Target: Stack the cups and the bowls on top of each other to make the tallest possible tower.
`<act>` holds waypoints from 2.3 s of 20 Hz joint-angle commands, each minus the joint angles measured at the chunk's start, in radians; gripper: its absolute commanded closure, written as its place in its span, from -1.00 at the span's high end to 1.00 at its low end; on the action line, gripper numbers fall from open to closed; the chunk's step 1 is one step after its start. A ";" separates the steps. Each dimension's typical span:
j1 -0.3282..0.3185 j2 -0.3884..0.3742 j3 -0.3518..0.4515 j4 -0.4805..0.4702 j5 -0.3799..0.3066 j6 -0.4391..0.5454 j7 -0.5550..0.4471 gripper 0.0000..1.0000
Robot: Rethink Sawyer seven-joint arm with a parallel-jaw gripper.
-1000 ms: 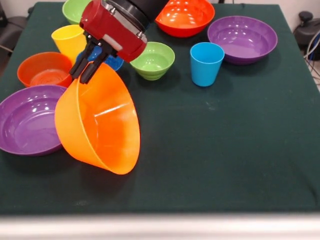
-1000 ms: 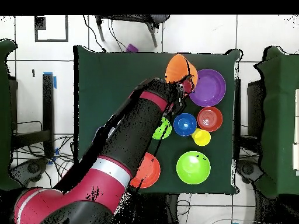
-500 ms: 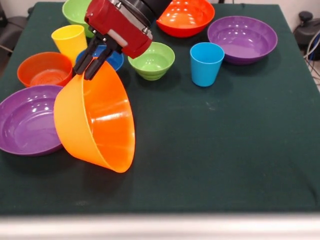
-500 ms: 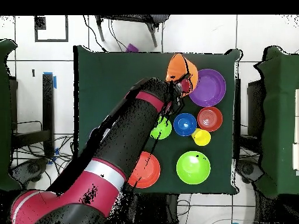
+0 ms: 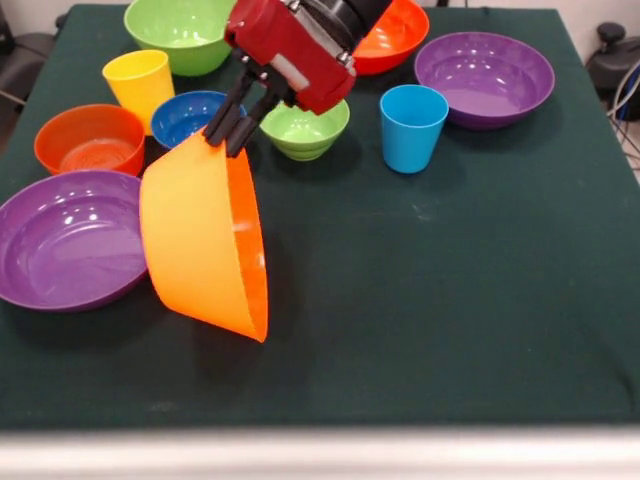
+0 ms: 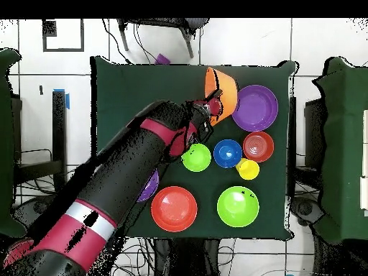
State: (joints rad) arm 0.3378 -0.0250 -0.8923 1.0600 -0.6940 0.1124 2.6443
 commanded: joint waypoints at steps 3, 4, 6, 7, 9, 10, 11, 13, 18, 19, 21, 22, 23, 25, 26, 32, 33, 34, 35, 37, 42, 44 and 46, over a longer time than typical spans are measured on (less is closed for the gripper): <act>0.057 0.146 -0.057 0.049 0.186 -0.119 0.314 -1.00; 0.061 0.155 -0.066 0.052 0.201 -0.122 0.316 -1.00; 0.069 0.178 -0.089 0.056 0.234 -0.133 0.324 -1.00; 0.071 0.186 -0.095 0.058 0.250 -0.138 0.322 -1.00; 0.077 0.208 -0.114 0.063 0.285 -0.150 0.327 -1.00; 0.080 0.219 -0.124 0.065 0.303 -0.156 0.329 -1.00; 0.083 0.229 -0.133 0.068 0.320 -0.162 0.329 -1.00; 0.085 0.242 -0.141 0.073 0.353 -0.174 0.318 -1.00; 0.095 0.252 -0.137 0.099 0.424 -0.175 0.299 -1.00; 0.099 0.257 -0.141 0.103 0.440 -0.174 0.299 -1.00; 0.106 0.265 -0.144 0.112 0.468 -0.172 0.295 -1.00; 0.109 0.265 -0.143 0.117 0.479 -0.170 0.291 -1.00; 0.110 0.264 -0.135 0.121 0.490 -0.165 0.287 -1.00; 0.119 0.270 -0.138 0.130 0.514 -0.159 0.288 -1.00; 0.123 0.270 -0.135 0.135 0.525 -0.155 0.285 -1.00; 0.153 0.287 -0.125 0.161 0.596 -0.142 0.274 -1.00; 0.156 0.286 -0.123 0.165 0.605 -0.141 0.271 -1.00; 0.158 0.286 -0.122 0.168 0.613 -0.140 0.268 -1.00; 0.160 0.284 -0.119 0.171 0.618 -0.140 0.264 -1.00; 0.161 0.277 -0.108 0.176 0.628 -0.142 0.253 -1.00; 0.162 0.258 -0.068 0.183 0.650 -0.142 0.238 -1.00; 0.165 0.251 -0.055 0.187 0.657 -0.139 0.236 -1.00; 0.168 0.241 -0.033 0.190 0.663 -0.135 0.230 -1.00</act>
State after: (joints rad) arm 0.4997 0.1891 -1.1758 1.2532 -0.1146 0.0308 2.7476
